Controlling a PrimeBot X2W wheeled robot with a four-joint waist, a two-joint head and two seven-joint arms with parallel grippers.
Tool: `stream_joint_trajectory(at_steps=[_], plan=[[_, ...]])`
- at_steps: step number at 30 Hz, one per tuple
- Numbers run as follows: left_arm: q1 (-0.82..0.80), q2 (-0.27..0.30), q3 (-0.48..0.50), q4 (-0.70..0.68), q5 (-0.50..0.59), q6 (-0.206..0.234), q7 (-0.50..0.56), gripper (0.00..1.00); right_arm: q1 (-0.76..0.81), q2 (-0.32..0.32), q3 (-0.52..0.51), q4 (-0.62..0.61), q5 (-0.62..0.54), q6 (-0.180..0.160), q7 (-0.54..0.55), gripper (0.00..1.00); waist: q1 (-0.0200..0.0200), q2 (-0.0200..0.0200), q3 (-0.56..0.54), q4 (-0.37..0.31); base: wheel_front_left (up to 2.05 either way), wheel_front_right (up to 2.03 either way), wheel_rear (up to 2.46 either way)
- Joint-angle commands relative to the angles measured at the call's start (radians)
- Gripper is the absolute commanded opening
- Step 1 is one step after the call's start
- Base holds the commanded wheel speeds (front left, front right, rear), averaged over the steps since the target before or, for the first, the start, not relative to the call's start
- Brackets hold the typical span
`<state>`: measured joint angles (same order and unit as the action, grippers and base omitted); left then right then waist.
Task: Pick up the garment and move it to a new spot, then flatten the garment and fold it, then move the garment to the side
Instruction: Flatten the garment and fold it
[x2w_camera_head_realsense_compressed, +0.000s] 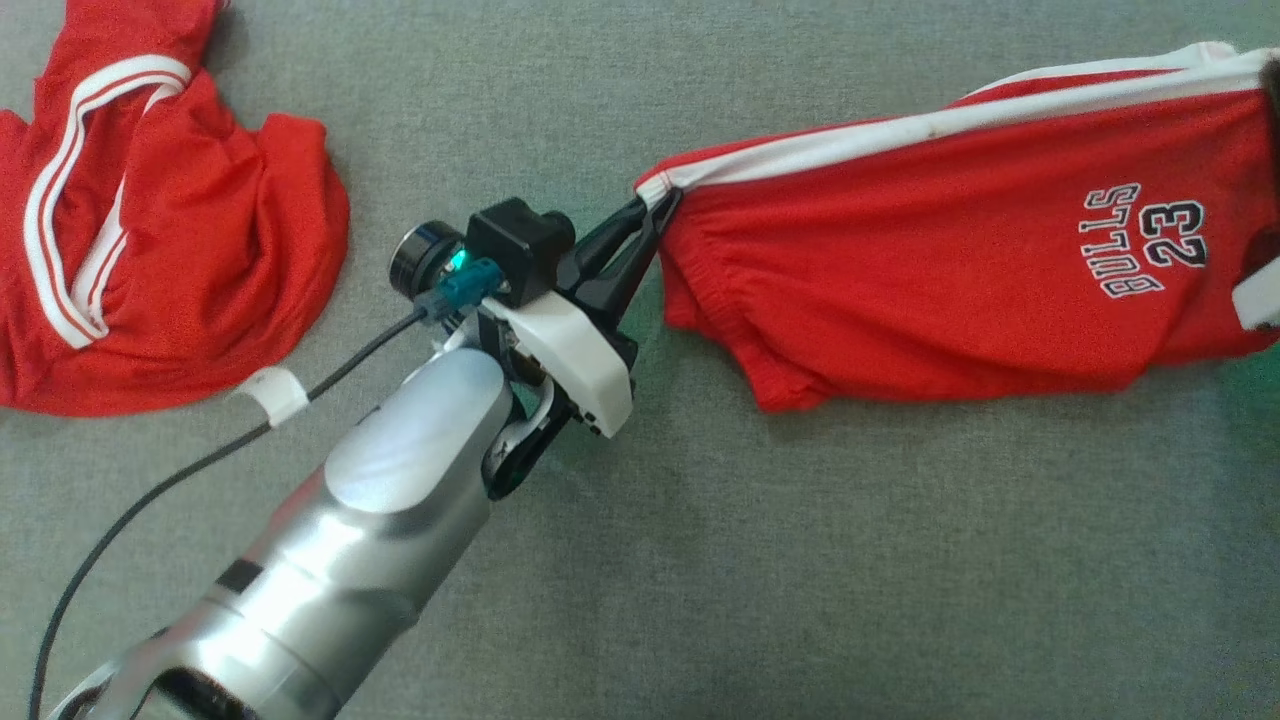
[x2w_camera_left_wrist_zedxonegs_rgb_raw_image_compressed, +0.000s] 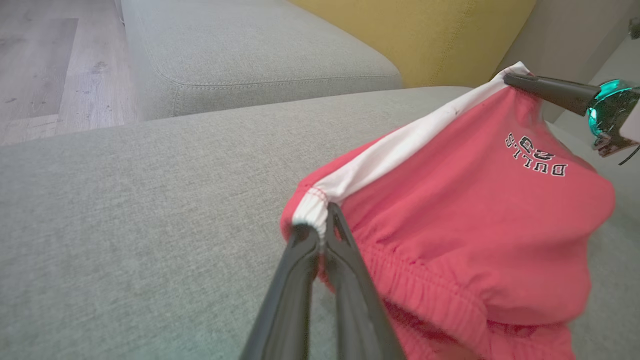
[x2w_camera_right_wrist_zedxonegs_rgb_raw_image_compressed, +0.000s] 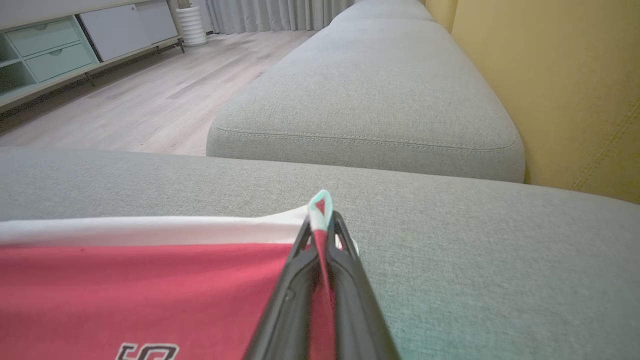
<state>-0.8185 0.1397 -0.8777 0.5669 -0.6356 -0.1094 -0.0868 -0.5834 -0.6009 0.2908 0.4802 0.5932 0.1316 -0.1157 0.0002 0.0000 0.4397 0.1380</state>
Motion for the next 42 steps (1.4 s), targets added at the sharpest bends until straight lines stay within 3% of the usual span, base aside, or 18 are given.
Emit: stream_joint_trajectory(at_steps=[1,2,4,5,6,7,11,16,21,22,26,33,42], plan=[[-0.042,0.013,0.024,-0.010,-0.005,-0.006,-0.013,0.23,-0.012,-0.034,0.016,-0.006,0.010,-0.001,-0.016,0.00,-0.0002,0.0000,0.004,0.003,0.00,0.00,0.00],[-0.050,0.008,0.021,0.002,-0.006,-0.008,-0.019,0.34,-0.027,-0.033,0.031,0.013,0.015,-0.001,-0.023,0.00,-0.0002,0.0000,0.005,0.003,0.00,0.00,0.00],[-0.062,-0.002,0.013,0.022,-0.010,-0.012,-0.036,0.38,-0.052,-0.030,0.062,0.047,0.028,-0.001,-0.037,0.47,-0.0002,0.0000,0.005,0.002,0.00,0.00,0.00],[-0.065,-0.005,0.011,0.031,-0.012,-0.013,-0.048,0.49,-0.062,-0.027,0.077,0.061,0.034,-0.001,-0.047,1.00,-0.0002,0.0000,0.002,0.001,0.00,0.00,0.00],[-0.066,-0.008,0.009,0.042,-0.014,-0.014,-0.059,0.86,-0.069,-0.022,0.086,0.074,0.044,-0.001,-0.061,1.00,-0.0002,0.0000,-0.002,-0.002,0.00,0.00,0.00],[-0.066,-0.010,0.007,0.053,-0.015,-0.015,-0.071,1.00,-0.073,-0.018,0.097,0.085,0.054,-0.001,-0.074,1.00,-0.0002,0.0000,-0.008,-0.004,0.00,0.00,0.00],[-0.038,-0.016,0.018,0.089,-0.010,0.005,-0.132,1.00,-0.054,-0.007,0.126,0.100,0.083,-0.001,-0.117,1.00,-0.0002,0.0000,-0.045,-0.018,0.00,0.00,0.00],[0.064,-0.011,0.069,0.064,0.023,0.102,-0.173,1.00,0.034,0.024,0.111,0.087,0.113,-0.001,-0.139,1.00,-0.0002,0.0000,-0.109,-0.032,0.00,0.00,0.00],[0.249,-0.005,0.201,-0.141,0.130,0.230,-0.175,1.00,0.147,0.062,0.068,0.098,0.141,-0.001,-0.143,1.00,-0.0002,0.0000,-0.167,-0.015,0.00,0.00,0.00],[0.249,-0.005,0.201,-0.141,0.130,0.230,-0.175,1.00,0.147,0.062,0.068,0.098,0.141,-0.001,-0.143,1.00,-0.0002,0.0000,-0.167,-0.015,0.00,0.00,0.00],[0.433,-0.022,0.297,-0.310,0.215,0.299,-0.175,1.00,0.191,0.074,0.005,0.162,0.124,-0.001,-0.138,1.00,-0.0002,0.0000,-0.202,0.024,0.00,0.00,0.00],[0.656,-0.070,0.378,-0.529,0.317,0.327,-0.175,1.00,0.152,0.091,-0.102,0.291,0.086,-0.001,-0.066,1.00,-0.0002,0.0000,-0.226,0.117,0.00,0.00,0.00],[0.716,-0.085,0.399,-0.577,0.414,0.324,-0.175,1.00,0.091,0.124,-0.179,0.514,0.018,-0.001,0.014,1.00,-0.0002,0.0000,-0.243,0.193,0.00,0.00,0.00]])
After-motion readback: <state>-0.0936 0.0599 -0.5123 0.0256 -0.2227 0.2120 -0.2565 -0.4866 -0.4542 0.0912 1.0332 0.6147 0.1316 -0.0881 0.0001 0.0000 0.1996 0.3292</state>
